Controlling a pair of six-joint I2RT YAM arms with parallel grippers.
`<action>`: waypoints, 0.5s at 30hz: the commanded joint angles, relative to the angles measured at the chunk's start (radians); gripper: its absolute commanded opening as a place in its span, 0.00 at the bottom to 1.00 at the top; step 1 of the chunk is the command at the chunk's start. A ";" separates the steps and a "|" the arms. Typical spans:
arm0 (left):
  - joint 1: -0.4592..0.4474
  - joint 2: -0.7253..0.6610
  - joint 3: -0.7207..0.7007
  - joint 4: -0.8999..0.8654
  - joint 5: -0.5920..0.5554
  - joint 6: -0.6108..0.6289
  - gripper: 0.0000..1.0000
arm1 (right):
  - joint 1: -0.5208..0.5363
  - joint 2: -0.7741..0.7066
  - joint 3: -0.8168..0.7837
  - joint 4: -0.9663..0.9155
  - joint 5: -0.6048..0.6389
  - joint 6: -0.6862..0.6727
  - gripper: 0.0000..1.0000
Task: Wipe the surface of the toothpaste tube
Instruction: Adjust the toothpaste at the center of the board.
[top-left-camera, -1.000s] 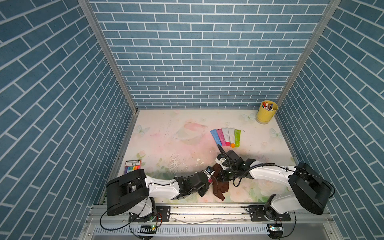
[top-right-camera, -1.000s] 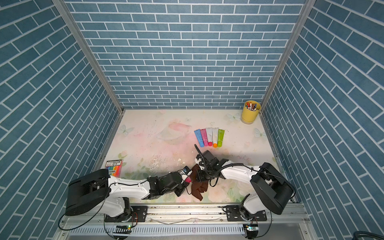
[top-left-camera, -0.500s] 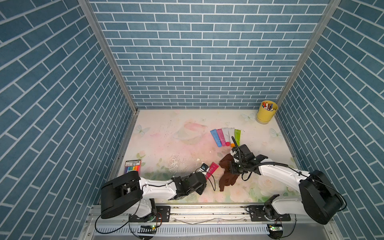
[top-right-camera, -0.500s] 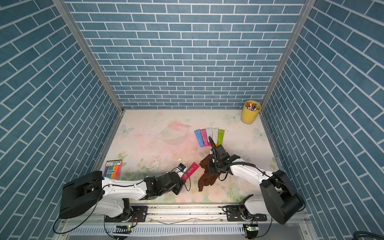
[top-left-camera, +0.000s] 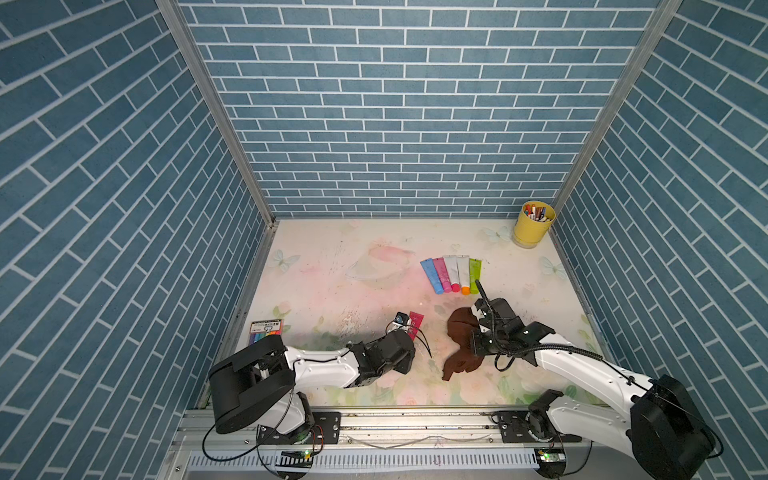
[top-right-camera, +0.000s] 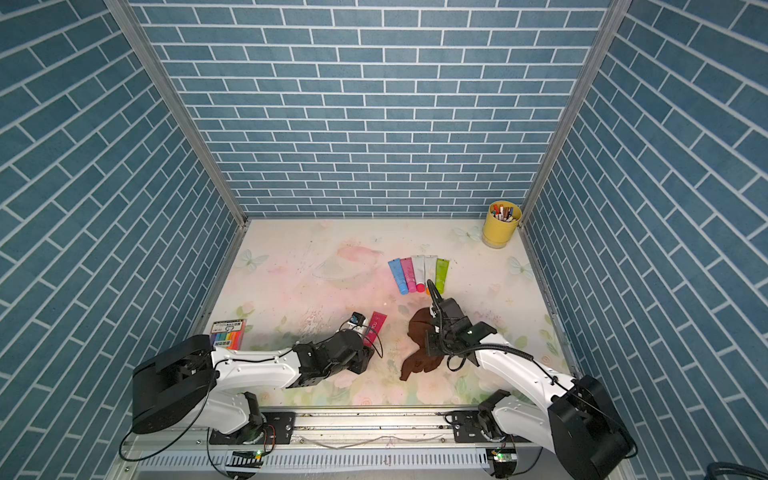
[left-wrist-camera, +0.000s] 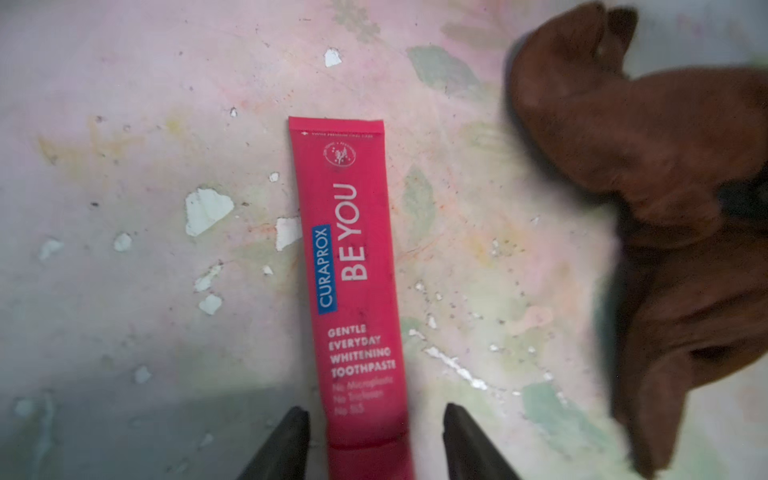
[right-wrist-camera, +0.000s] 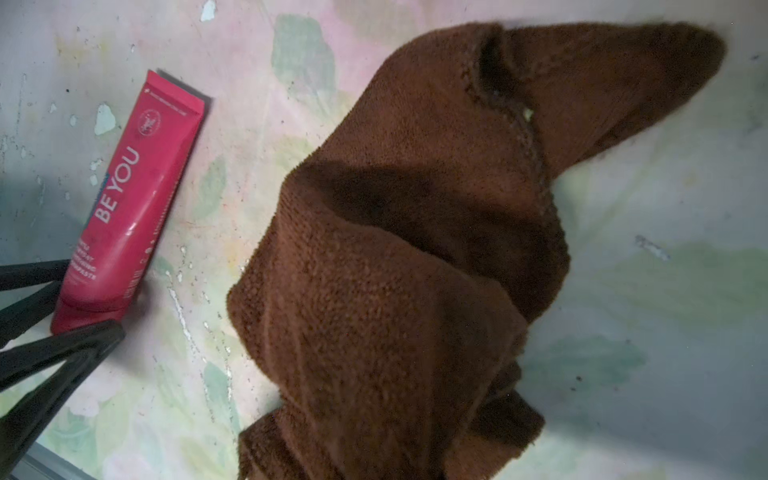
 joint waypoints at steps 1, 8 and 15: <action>0.005 -0.052 0.051 -0.032 0.048 -0.004 0.68 | -0.003 -0.002 -0.006 -0.005 -0.005 -0.043 0.00; 0.188 -0.101 0.113 -0.051 0.245 0.082 0.63 | -0.003 -0.005 -0.012 0.012 -0.039 -0.051 0.00; 0.346 0.038 0.123 0.029 0.544 0.120 0.51 | -0.002 -0.016 -0.020 0.025 -0.069 -0.056 0.00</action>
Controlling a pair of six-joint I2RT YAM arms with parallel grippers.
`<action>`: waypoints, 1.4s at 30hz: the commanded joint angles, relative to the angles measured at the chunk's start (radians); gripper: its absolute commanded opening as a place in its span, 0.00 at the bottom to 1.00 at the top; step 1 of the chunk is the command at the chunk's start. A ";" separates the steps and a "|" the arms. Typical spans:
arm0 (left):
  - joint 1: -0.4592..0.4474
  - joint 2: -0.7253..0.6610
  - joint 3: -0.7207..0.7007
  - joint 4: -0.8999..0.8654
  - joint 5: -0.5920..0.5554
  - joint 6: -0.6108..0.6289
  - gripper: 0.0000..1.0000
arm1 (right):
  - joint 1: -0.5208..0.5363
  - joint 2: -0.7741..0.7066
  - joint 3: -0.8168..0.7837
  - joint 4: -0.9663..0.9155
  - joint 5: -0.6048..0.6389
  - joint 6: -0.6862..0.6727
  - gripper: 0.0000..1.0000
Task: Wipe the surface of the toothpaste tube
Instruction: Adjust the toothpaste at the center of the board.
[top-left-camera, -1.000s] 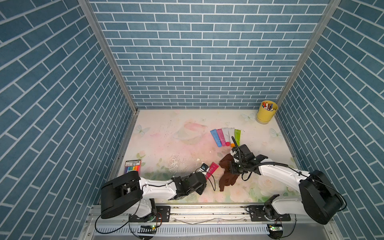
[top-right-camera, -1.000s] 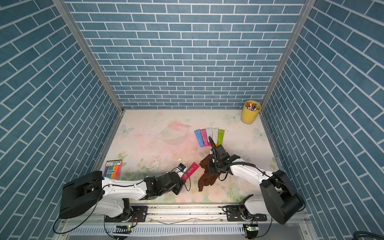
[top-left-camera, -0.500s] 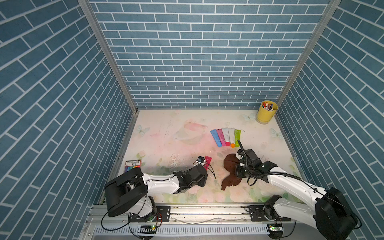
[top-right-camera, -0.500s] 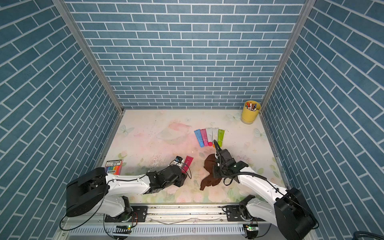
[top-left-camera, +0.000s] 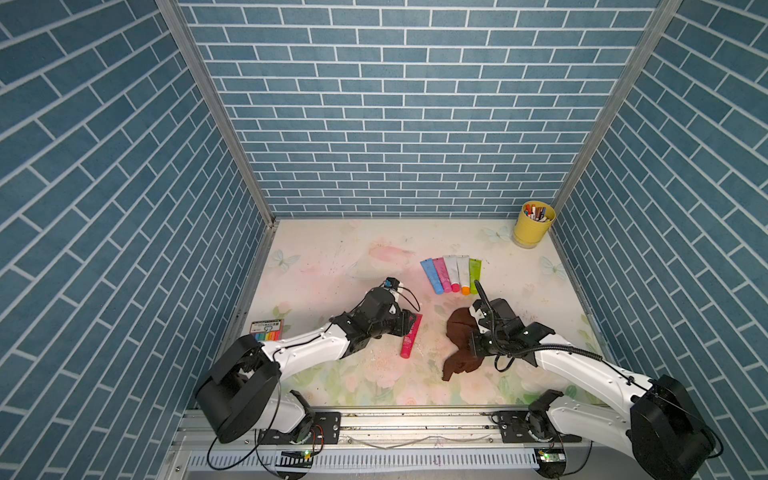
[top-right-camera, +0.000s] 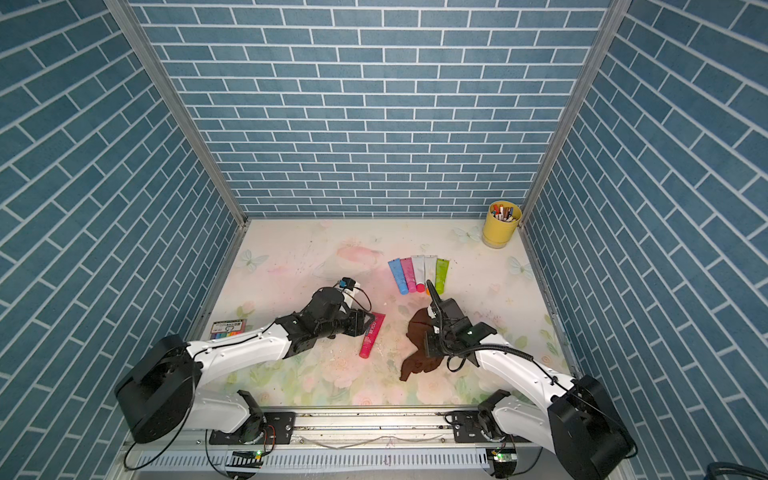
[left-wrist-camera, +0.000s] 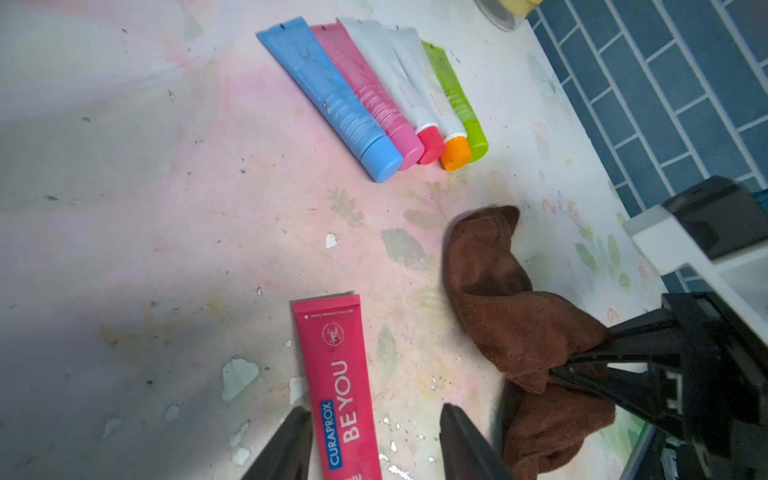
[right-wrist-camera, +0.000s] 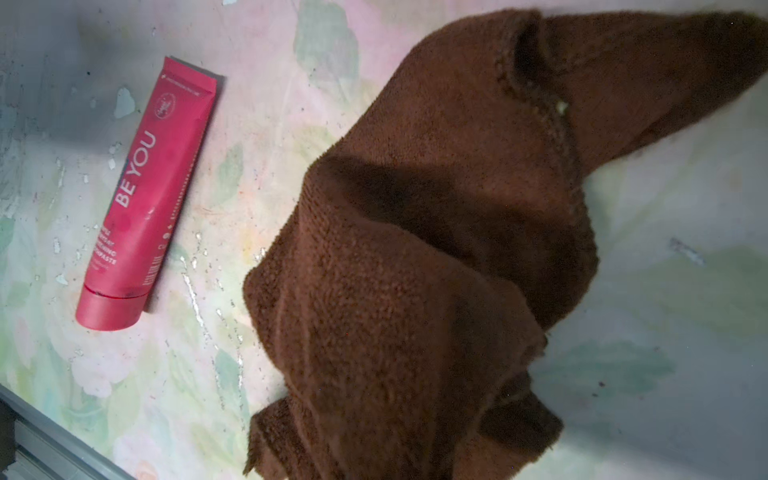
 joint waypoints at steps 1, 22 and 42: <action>0.017 0.061 -0.017 0.034 0.185 0.035 0.50 | -0.002 -0.016 -0.015 0.017 -0.033 -0.039 0.00; 0.022 0.243 -0.012 -0.016 0.122 0.084 0.31 | 0.000 0.004 -0.015 0.037 -0.076 -0.047 0.00; -0.199 0.179 0.258 -0.582 -0.599 0.063 0.00 | 0.000 0.017 -0.011 0.037 -0.076 -0.049 0.00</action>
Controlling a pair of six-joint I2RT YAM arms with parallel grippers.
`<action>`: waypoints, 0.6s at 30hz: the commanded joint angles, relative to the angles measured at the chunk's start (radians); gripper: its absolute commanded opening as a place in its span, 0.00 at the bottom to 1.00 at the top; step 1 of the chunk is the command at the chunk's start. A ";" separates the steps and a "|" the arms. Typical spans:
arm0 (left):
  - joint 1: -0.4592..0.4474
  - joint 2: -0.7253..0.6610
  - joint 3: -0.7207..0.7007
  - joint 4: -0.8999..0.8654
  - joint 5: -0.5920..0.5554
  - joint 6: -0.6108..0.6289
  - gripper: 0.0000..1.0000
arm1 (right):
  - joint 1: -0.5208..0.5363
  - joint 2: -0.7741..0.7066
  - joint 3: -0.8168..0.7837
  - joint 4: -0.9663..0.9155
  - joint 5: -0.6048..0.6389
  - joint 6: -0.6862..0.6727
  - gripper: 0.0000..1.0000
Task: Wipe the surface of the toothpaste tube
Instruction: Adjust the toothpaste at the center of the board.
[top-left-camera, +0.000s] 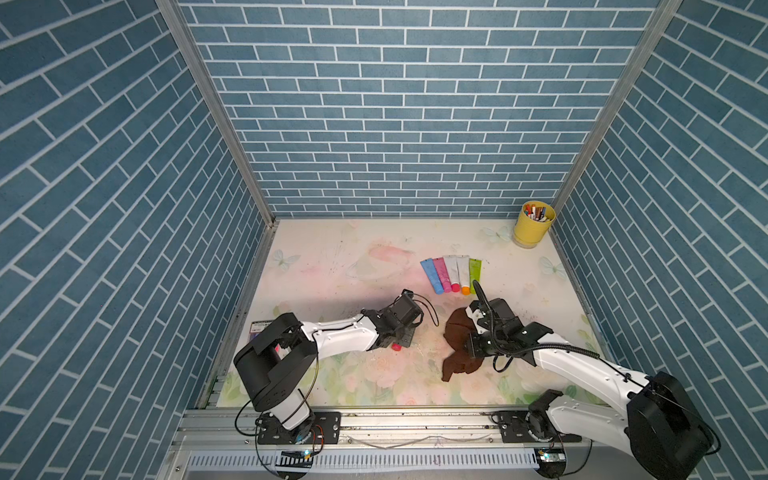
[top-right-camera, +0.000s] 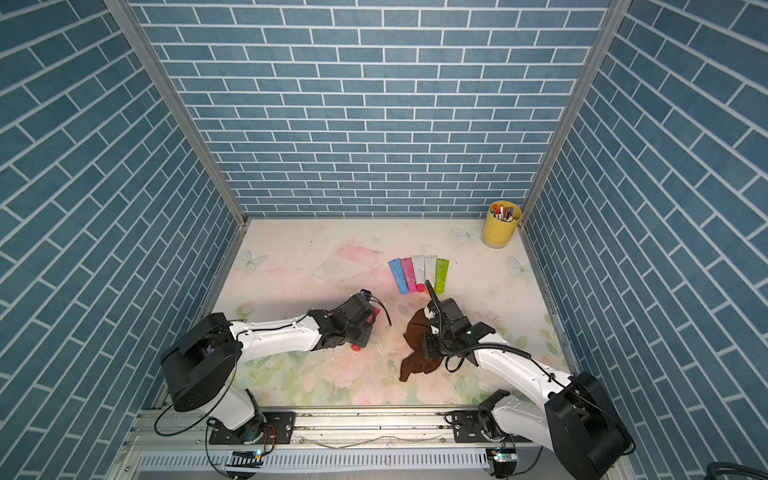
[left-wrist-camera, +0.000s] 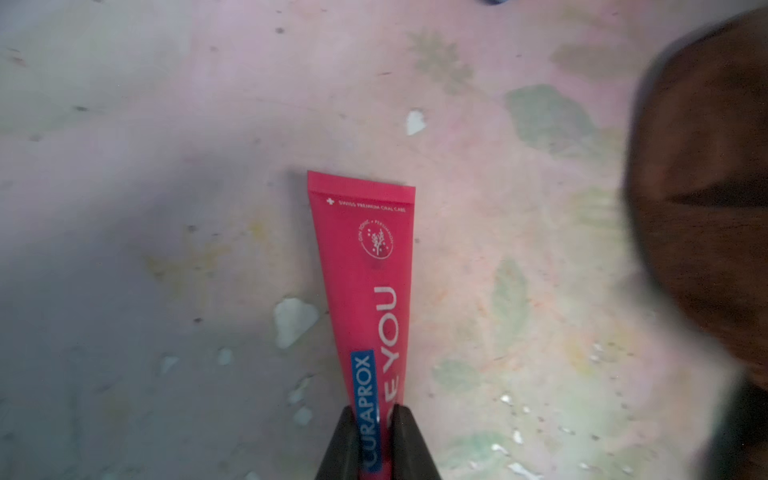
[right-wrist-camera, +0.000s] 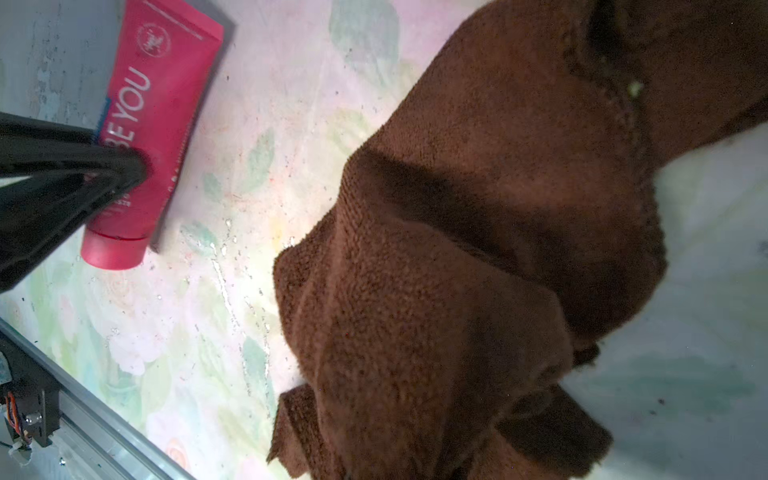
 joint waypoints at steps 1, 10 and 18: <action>-0.036 -0.013 0.054 -0.181 -0.209 -0.017 0.00 | 0.001 -0.002 -0.006 0.011 -0.010 -0.047 0.00; -0.085 0.051 0.095 -0.262 -0.457 -0.077 0.00 | 0.000 -0.001 -0.006 0.011 -0.011 -0.049 0.00; -0.169 0.255 0.212 -0.345 -0.567 -0.126 0.00 | -0.001 0.006 -0.003 0.011 -0.009 -0.048 0.00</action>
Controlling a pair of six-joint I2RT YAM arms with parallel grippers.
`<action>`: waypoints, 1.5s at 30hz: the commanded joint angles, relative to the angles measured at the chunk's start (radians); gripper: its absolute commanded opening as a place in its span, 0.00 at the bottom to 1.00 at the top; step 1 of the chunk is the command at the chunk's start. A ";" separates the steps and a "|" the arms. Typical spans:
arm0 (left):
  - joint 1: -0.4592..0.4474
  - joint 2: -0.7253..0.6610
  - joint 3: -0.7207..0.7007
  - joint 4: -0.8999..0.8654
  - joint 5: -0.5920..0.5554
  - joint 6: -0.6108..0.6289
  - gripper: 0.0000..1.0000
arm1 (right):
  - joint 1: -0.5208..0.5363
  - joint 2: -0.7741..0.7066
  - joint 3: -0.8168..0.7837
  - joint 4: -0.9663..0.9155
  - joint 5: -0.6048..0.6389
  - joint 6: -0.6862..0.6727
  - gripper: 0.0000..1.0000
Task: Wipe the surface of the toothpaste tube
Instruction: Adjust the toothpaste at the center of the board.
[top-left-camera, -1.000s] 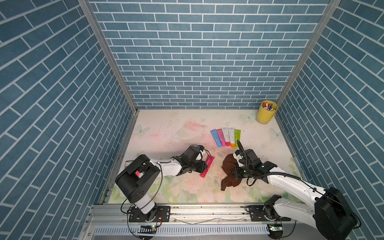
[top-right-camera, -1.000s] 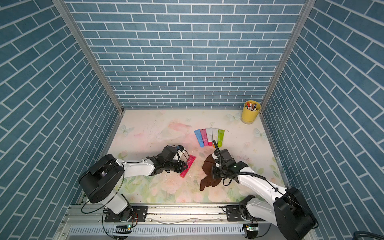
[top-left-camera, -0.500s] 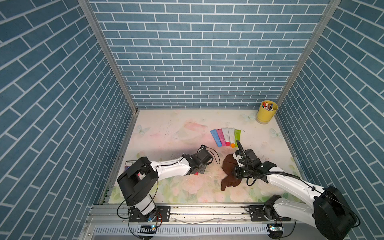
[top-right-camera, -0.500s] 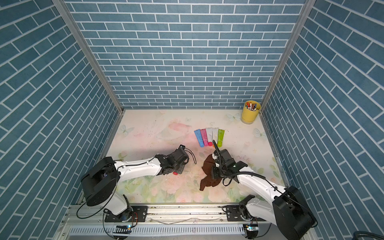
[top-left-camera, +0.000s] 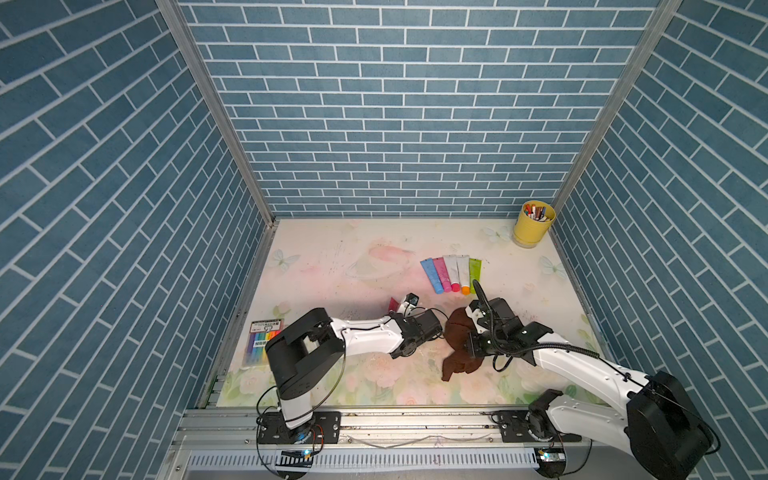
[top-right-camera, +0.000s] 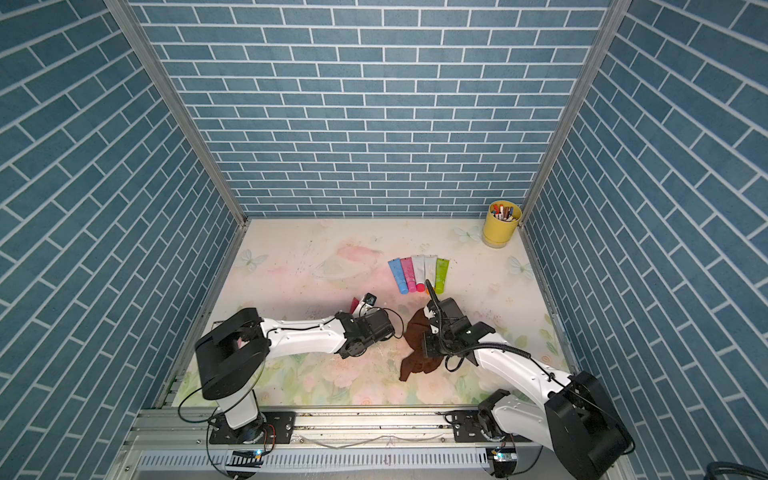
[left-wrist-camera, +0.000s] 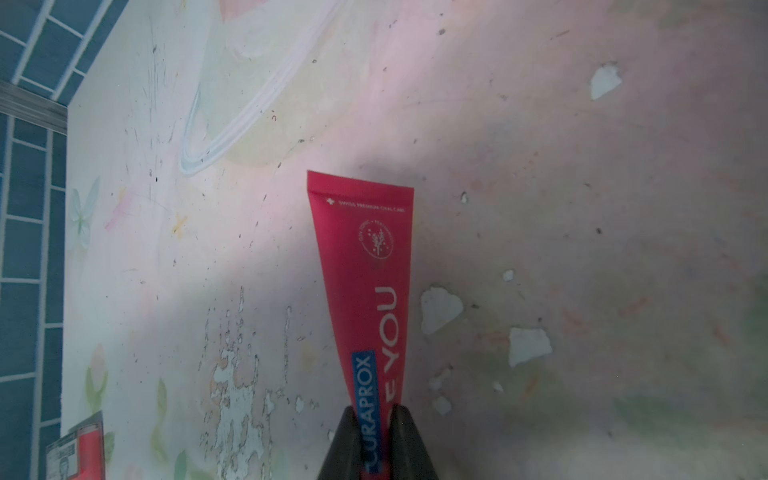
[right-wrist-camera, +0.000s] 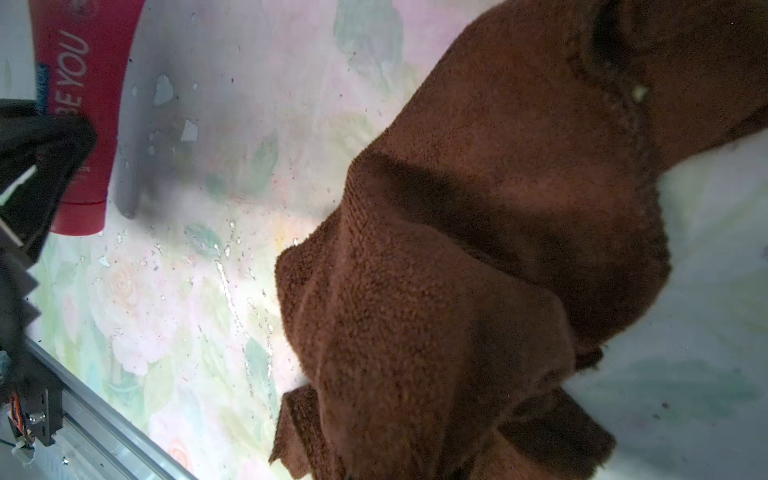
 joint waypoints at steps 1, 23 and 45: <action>-0.033 0.071 0.051 -0.070 -0.090 -0.037 0.00 | 0.000 0.005 -0.003 0.005 -0.005 -0.049 0.00; -0.183 -0.066 0.122 -0.017 -0.061 -0.014 0.41 | 0.000 0.004 -0.003 0.006 -0.002 -0.047 0.00; 0.016 -0.406 -0.461 0.517 0.449 0.133 0.63 | 0.000 0.010 0.000 0.004 0.004 -0.046 0.00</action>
